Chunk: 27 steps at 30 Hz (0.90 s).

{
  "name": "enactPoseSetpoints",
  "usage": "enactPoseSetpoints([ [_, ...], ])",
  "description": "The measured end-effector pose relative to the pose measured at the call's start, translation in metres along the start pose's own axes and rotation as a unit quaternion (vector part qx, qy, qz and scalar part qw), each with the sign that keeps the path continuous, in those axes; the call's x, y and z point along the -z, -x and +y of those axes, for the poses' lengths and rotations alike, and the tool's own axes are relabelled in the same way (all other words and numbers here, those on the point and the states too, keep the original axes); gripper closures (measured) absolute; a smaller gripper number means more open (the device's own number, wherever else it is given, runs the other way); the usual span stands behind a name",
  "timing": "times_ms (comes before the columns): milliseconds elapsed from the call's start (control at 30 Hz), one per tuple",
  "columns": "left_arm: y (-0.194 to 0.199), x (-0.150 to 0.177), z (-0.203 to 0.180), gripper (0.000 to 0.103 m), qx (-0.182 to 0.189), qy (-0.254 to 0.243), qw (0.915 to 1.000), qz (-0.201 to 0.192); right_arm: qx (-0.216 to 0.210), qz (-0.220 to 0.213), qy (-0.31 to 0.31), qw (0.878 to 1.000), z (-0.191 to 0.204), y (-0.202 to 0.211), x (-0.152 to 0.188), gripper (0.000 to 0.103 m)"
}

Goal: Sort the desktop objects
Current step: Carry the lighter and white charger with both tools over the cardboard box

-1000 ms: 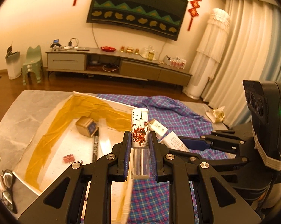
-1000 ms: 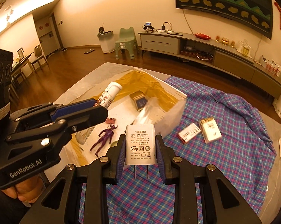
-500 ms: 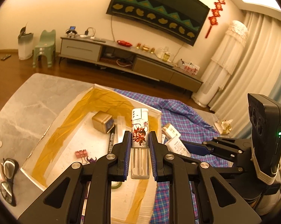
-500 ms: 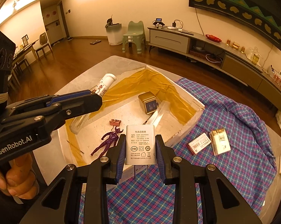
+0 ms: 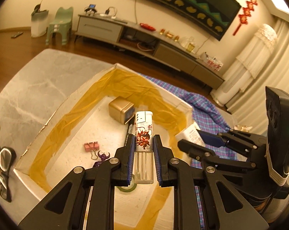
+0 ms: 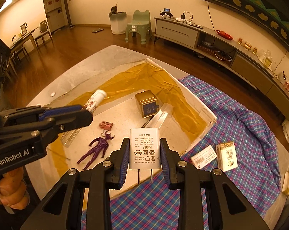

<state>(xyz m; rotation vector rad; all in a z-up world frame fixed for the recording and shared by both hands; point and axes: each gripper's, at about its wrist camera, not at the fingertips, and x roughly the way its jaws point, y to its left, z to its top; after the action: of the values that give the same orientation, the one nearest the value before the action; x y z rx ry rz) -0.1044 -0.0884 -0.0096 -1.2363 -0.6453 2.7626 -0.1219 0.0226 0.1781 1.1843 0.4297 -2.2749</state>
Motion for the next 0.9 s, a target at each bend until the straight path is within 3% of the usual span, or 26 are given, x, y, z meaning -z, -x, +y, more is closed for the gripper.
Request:
enactPoseSetpoints([
  [433, -0.046, -0.015, 0.017, 0.084, -0.044, 0.044, 0.9974, 0.036, 0.026, 0.055, 0.039, 0.997, -0.017, -0.052, -0.016, 0.071],
  [900, -0.075, -0.029, 0.032, 0.083, -0.049, 0.111, 0.9905, 0.064, 0.035, 0.106, 0.077, 0.991, -0.024, -0.087, -0.026, 0.071],
])
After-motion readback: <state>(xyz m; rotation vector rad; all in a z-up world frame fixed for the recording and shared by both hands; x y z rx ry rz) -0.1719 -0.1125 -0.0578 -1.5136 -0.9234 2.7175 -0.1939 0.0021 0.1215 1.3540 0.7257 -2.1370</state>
